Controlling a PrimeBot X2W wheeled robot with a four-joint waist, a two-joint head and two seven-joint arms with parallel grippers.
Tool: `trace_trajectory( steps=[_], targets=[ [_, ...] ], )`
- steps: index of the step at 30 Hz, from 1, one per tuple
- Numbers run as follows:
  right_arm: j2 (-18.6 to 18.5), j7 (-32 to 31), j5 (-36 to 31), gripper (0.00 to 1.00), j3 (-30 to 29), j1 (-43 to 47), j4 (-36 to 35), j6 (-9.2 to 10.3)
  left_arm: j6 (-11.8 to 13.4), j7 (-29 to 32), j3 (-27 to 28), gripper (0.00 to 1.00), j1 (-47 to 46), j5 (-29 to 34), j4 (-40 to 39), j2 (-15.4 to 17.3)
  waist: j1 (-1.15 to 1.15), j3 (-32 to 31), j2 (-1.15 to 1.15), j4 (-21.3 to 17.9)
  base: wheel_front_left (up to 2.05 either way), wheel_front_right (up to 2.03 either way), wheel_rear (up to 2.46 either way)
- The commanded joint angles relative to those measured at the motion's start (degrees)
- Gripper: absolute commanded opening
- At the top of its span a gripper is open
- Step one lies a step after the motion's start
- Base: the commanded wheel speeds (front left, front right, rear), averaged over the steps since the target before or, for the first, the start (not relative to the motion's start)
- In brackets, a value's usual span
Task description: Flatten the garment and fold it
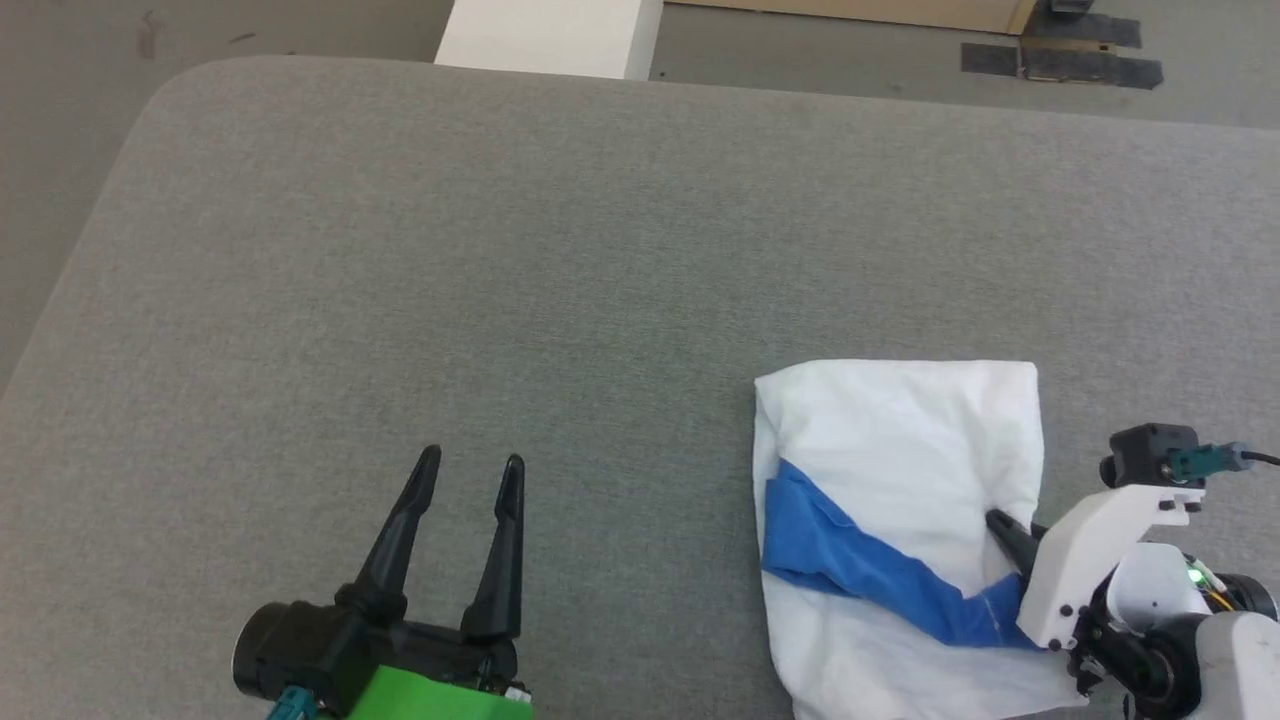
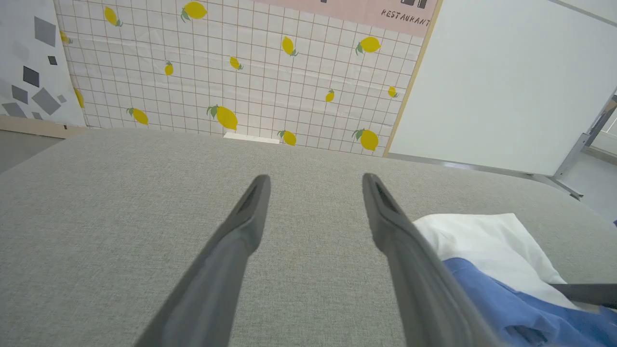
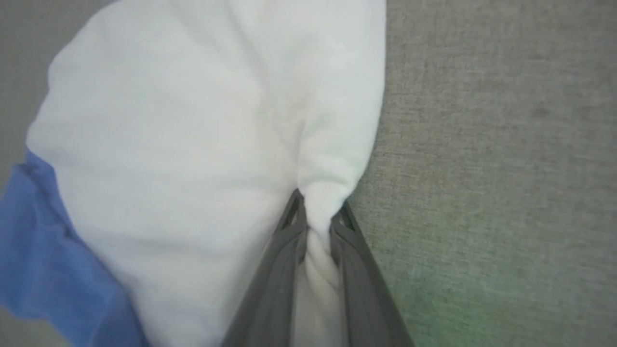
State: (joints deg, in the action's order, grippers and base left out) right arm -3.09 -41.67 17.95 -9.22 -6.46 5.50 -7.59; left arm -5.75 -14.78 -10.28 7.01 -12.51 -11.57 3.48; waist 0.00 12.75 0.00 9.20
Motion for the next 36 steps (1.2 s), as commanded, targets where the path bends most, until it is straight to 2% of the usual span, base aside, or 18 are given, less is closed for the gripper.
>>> trace_trajectory(
  steps=[1, 5, 7, 16, 22, 29, 36],
  targets=[
    [0.2, 0.6, -0.6, 0.00, 0.1, -1.1, 0.9, 0.10, -0.2, -0.2, 0.0, 1.00, -1.0, 0.2, 0.1, 0.1, 0.00, -0.4, 0.00, -1.3, 0.00, 0.00, 0.00],
    [-0.1, -0.1, -4.1, 0.00, -1.3, -3.5, -1.6, 0.10, -0.1, -0.2, 0.5, 1.00, -1.1, 0.4, -0.4, 0.0, 0.00, -0.6, 0.00, -4.4, 0.00, 0.00, 0.00],
    [-1.8, -1.2, -5.7, 0.00, -1.0, -4.7, -3.1, 0.10, -0.1, -0.2, 0.6, 1.00, -1.2, 0.6, -0.6, 0.1, 0.00, -0.2, 0.00, -6.0, 0.00, 0.00, 0.00],
    [-13.0, -6.5, -8.8, 0.00, 1.9, -11.6, -7.0, 0.10, -0.4, -0.2, 0.5, 1.00, -3.6, 1.5, -1.3, 1.0, 0.00, 3.8, 0.00, -11.6, 0.00, 0.00, 0.00],
    [-21.7, -8.3, -10.2, 0.00, 1.5, -16.1, -6.4, 0.10, -0.7, -0.2, 0.0, 1.00, -6.6, 2.0, -2.0, 2.0, 0.00, 9.3, 0.00, -12.4, 0.00, 0.00, 0.00],
    [-32.1, -7.4, -12.4, 0.00, -1.1, -20.2, -4.6, 0.10, -0.8, -0.2, 0.1, 1.00, -11.3, 3.3, -5.2, 3.7, 0.00, 17.2, 0.00, -12.7, 0.00, 0.00, 0.00],
    [-37.1, -4.9, -14.1, 0.00, -4.7, -22.3, -1.4, 0.10, -0.9, 0.2, 0.0, 1.00, -15.5, 4.7, -8.2, 5.3, 0.00, 23.4, 0.00, -13.3, 0.00, 0.00, 0.00]
  ],
)
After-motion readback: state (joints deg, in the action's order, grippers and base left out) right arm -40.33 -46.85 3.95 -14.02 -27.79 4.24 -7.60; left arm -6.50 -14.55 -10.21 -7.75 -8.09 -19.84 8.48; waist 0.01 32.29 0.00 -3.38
